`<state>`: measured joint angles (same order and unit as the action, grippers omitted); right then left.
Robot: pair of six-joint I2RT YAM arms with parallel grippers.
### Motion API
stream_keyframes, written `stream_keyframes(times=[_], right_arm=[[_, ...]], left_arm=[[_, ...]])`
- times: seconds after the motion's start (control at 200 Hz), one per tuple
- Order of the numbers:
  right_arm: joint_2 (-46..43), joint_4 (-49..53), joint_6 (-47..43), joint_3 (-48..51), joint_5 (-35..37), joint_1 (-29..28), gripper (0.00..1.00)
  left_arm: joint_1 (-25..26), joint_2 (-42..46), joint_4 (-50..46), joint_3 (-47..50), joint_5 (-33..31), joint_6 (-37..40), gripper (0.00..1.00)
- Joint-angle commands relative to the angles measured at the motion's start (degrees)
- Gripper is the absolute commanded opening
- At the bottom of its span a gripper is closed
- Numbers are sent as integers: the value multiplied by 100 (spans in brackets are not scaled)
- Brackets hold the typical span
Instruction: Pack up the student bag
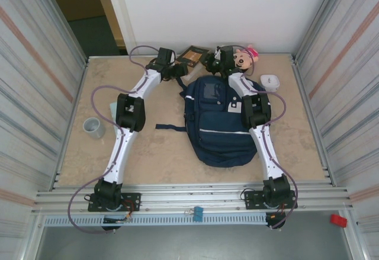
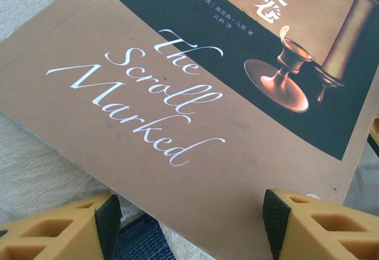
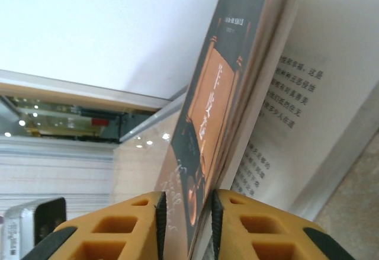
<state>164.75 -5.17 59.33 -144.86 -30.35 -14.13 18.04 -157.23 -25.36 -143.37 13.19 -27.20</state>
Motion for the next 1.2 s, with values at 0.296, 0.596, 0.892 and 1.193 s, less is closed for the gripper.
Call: stream_keyframes(times=[0.296,0.596,0.892,1.193], right_arm=[[300,-621,425,2,-171,-15,27],[418,-440,484,-25,29,-46,4],[254,-488,427,34,-135,-50,0],[22,-735,456,203,-221,-134,0]], left_arm=[[6,376,940,685,500,-224,68],[7,358,784,617,520,-106,66],[6,1373,1130,1556,41,1292,70],[142,1420,1349,1571,-157,2940,74]])
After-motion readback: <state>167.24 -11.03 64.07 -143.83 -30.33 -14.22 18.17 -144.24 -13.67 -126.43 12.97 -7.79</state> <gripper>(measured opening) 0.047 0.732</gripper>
